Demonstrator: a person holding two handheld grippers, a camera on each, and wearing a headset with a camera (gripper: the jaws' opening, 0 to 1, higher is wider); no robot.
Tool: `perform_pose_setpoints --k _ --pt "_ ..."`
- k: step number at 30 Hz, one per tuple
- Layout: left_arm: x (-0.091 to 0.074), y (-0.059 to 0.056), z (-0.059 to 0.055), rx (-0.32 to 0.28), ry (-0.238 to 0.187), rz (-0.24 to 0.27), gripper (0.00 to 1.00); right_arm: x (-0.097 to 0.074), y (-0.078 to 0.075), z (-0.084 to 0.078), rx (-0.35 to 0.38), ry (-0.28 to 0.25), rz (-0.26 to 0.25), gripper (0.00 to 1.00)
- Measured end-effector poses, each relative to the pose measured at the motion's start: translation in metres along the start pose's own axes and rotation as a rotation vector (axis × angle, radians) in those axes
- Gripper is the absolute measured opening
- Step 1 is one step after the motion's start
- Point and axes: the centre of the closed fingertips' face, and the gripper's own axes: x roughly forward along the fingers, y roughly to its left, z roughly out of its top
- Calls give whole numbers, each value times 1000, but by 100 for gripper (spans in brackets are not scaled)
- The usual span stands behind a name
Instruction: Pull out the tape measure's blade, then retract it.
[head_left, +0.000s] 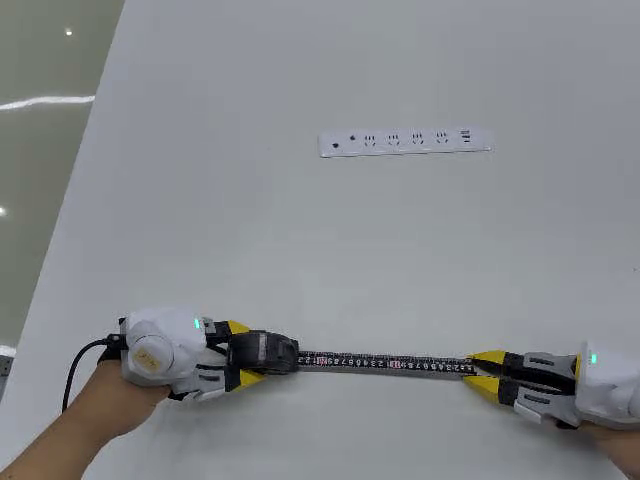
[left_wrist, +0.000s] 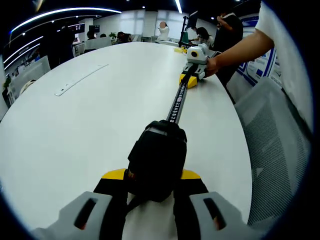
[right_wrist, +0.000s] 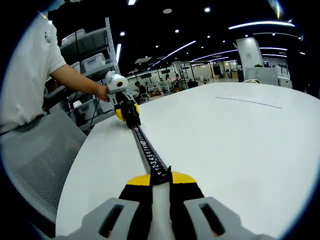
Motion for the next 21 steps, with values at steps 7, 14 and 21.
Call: perform_pose_setpoints --k 7,14,21 --pt "1 0 0 2 1 1 32 -5 0 1 6 0 -7 10" --pt "1 0 0 0 2 -1 32 -7 0 0 4 2 -8 10" --pt "2 0 0 2 5 2 32 -7 -1 -1 9 -3 -9 11"
